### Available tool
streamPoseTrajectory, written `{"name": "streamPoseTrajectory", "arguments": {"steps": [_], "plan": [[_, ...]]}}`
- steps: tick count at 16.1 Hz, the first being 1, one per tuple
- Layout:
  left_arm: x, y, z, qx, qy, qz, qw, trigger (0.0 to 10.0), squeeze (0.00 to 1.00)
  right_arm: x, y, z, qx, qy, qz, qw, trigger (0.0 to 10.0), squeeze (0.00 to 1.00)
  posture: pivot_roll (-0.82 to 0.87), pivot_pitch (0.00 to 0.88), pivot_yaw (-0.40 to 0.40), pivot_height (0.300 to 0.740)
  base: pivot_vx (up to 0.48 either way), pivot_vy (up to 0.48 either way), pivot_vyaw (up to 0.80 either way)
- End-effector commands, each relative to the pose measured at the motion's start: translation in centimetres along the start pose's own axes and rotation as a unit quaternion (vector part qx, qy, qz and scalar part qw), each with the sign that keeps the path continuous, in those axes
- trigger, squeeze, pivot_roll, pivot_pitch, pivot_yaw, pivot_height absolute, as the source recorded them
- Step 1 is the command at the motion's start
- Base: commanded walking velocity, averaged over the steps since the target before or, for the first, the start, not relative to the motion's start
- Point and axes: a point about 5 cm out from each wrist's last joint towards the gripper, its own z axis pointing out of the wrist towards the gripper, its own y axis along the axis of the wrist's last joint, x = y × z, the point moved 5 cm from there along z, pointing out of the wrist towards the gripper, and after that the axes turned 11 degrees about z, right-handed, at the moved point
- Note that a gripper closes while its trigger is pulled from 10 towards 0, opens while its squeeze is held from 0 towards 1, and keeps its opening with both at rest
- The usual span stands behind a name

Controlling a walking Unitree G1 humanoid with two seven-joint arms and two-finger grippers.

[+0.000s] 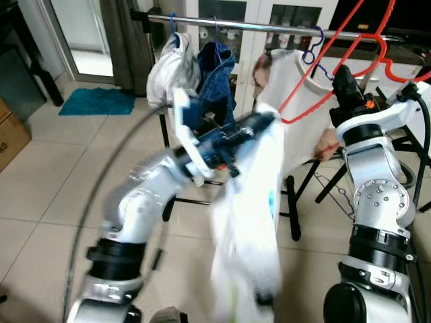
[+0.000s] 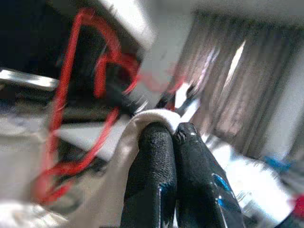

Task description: Hang hanger

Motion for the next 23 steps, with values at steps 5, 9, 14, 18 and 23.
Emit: {"name": "streamPoseTrajectory", "arguments": {"steps": [5, 9, 14, 18, 23], "plan": [[0.1, -7.2, -5.0, 0.245, -0.007, 0.098, 0.965, 0.0, 0.0, -2.6, -0.9, -2.7, 0.045, -0.06, -0.174, 0.982, 0.0, 0.0, -0.01, 0.0, -0.002, 0.74, 0.0, 0.0, 0.0], [1.6, -9.9, -6.6, 0.302, 0.04, 0.117, 0.945, 0.0, 0.0, -4.3, -4.0, -4.7, 0.126, -0.086, -0.27, 0.951, 0.0, 0.0, -0.02, 0.0, 0.014, 0.74, 0.0, 0.0, 0.0], [4.9, -8.8, -11.3, 0.273, 0.229, 0.1, 0.929, 0.0, 0.0, -9.3, -7.1, -12.4, 0.264, -0.183, -0.314, 0.893, 6.5, 0.0, -0.01, 0.0, 0.03, 0.74, 0.0, 0.0, 0.0], [6.2, -9.0, -15.0, 0.282, 0.35, 0.12, 0.885, 10.0, 0.0, -10.4, -8.6, -16.4, 0.288, -0.22, -0.323, 0.874, 10.0, 0.0, 0.0, 0.0, 0.007, 0.74, 0.0, 0.0, 0.0], [5.0, -9.1, -14.7, 0.238, 0.361, 0.107, 0.895, 10.0, 0.0, -8.9, -8.8, -15.9, 0.253, -0.209, -0.247, 0.912, 10.0, 0.0, 0.01, 0.0, -0.015, 0.74, 0.0, 0.0, -0.43]]}}
